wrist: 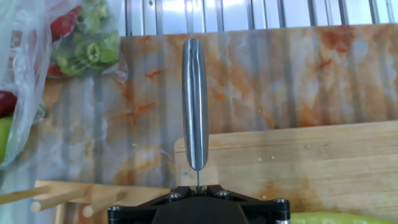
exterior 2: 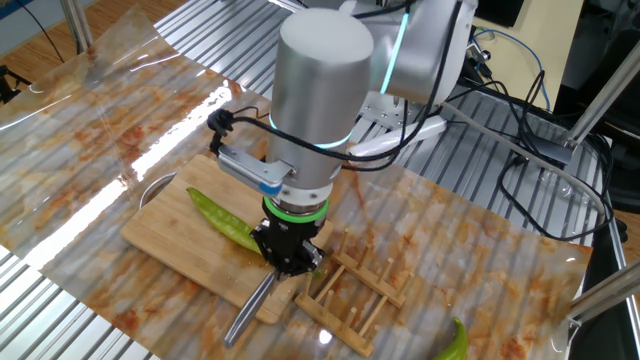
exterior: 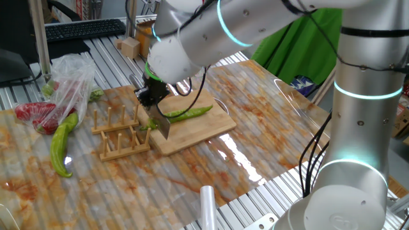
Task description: Chop the chili peppers
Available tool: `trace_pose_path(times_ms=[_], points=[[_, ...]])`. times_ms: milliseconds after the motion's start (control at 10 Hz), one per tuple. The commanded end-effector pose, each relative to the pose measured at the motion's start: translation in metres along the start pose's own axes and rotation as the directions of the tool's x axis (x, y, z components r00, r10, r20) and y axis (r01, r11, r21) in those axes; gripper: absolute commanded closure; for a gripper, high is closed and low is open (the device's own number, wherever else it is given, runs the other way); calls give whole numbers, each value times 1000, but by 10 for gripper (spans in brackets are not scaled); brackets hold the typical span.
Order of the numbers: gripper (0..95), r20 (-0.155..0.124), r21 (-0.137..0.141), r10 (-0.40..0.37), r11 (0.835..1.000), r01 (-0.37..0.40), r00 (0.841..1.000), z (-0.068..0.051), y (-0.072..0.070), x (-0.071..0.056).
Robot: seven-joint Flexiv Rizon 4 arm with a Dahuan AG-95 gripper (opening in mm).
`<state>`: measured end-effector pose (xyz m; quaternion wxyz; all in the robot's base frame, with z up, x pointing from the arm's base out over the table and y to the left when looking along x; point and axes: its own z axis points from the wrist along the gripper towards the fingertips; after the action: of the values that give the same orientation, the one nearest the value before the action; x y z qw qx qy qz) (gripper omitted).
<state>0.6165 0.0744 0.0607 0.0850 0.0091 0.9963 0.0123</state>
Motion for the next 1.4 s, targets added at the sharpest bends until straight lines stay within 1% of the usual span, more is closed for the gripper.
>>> trace_pose_path(times_ms=[100, 300, 600, 900, 1000, 1100, 1200, 1300, 1400], points=[[950, -3, 0, -7, 1000, 7, 1000, -3, 0, 0], [950, 2, 2, -7, 1000, 7, 1000, -4, -1, 0], [950, 8, 8, -13, 1000, 13, 1000, -3, -1, 2], [950, 22, 12, -21, 1000, 20, 1000, 2, 0, 9], [950, 29, 16, -32, 999, 31, 999, 5, 0, 13], [950, 30, 25, -41, 999, 41, 999, 7, 0, 14], [950, 38, 37, -53, 998, 52, 998, 11, -1, 16], [950, 52, 46, -57, 997, 54, 997, 18, 0, 17], [950, 71, 50, -54, 997, 50, 996, 29, 0, 17]])
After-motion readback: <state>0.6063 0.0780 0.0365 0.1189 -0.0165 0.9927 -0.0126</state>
